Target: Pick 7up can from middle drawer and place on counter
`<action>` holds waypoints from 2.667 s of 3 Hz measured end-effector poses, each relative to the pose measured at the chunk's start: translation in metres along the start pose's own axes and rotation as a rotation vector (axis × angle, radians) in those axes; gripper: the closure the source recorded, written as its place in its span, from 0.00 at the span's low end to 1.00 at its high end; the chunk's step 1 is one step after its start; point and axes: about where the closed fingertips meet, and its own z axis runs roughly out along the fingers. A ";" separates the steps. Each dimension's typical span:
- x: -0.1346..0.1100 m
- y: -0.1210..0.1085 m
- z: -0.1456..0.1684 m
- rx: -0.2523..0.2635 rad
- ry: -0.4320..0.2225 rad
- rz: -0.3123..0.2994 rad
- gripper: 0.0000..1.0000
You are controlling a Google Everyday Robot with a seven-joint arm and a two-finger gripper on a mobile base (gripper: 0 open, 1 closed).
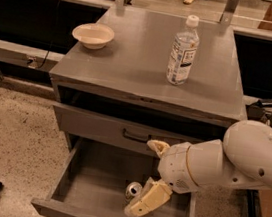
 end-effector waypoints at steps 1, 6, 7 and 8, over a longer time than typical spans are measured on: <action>0.015 -0.004 0.030 -0.013 -0.065 0.029 0.00; 0.165 -0.051 0.173 0.247 -0.243 0.081 0.00; 0.187 -0.068 0.169 0.307 -0.268 0.093 0.00; 0.199 -0.087 0.178 0.322 -0.280 0.116 0.00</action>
Offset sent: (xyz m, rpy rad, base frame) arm 0.0298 0.0614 -0.1953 0.3073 -0.1370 -0.1352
